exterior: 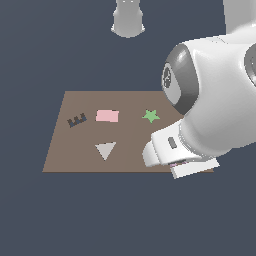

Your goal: Insert a designated object into the corresponding slot on a board.

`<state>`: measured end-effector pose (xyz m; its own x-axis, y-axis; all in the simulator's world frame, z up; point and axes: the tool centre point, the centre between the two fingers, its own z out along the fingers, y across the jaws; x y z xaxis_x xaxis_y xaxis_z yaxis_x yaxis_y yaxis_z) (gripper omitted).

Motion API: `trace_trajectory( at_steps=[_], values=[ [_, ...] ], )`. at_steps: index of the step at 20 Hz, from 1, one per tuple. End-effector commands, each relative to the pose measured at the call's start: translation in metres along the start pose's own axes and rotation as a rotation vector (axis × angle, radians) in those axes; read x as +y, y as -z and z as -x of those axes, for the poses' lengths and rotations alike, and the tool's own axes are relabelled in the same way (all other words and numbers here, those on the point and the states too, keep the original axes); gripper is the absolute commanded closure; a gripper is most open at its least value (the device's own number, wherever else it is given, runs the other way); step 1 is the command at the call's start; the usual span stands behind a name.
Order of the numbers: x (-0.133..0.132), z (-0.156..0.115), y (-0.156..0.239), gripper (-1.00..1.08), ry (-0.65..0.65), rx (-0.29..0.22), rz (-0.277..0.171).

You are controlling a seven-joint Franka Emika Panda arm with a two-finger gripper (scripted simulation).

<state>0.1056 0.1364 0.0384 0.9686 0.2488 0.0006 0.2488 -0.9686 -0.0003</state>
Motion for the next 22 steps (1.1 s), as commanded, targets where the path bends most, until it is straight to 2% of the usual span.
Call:
trace_trajectory(
  at_steps=[1,11,22],
  values=[
    [-0.008,0.002,0.001,1.08,0.115,0.0,0.0],
    [-0.032,0.015,0.001,1.08,0.478,0.0,0.0],
    [-0.043,0.027,0.002,1.08,0.696,-0.001,0.0]
  ],
)
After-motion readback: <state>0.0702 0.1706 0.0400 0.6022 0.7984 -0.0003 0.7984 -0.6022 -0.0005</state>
